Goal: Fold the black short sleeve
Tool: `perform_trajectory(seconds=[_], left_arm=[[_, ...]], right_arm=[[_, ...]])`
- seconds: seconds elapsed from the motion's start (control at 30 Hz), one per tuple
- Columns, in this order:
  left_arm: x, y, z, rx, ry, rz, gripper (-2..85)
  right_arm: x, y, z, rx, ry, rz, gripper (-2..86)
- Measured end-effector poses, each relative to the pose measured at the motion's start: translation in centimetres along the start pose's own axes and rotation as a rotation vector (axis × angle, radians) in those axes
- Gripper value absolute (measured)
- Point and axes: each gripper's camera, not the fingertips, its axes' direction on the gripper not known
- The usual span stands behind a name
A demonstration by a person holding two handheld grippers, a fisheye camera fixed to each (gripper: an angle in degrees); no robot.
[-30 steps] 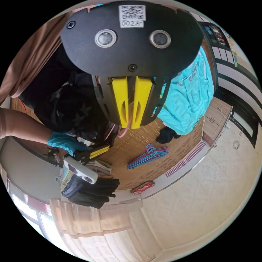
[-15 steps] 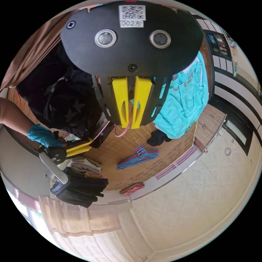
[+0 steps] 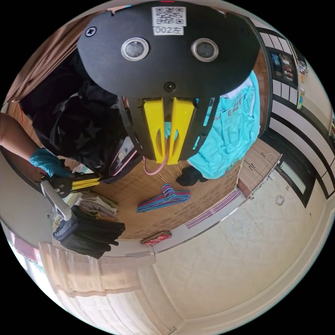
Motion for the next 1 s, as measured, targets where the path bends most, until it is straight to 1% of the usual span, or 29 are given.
perform_trajectory(seconds=[0.17,0.33,0.5,0.67,0.87,1.0], left_arm=[[0.4,0.0,-0.1,-0.011,-0.002,0.040,-1.0],[1.0,0.0,0.1,-0.022,0.023,0.069,-1.0],[2.2,-0.1,0.1,-0.026,0.015,0.112,-1.0],[2.0,-0.3,-0.3,-0.015,0.027,0.110,-1.0],[1.0,-0.2,-0.3,-0.012,0.014,0.064,-1.0],[1.1,-0.4,-0.1,-0.025,0.000,0.077,-1.0]], right_arm=[[1.2,-0.5,-1.2,0.056,-0.035,0.078,-0.5],[1.3,-1.8,-1.2,0.050,-0.027,0.043,-0.5],[1.9,-3.1,-0.8,0.046,-0.047,0.062,-0.6],[1.9,-3.4,1.0,-0.019,0.018,0.053,-0.6],[2.0,-3.3,2.0,-0.030,0.004,0.062,-0.6],[1.8,-3.4,1.7,-0.016,-0.016,0.058,0.0]])
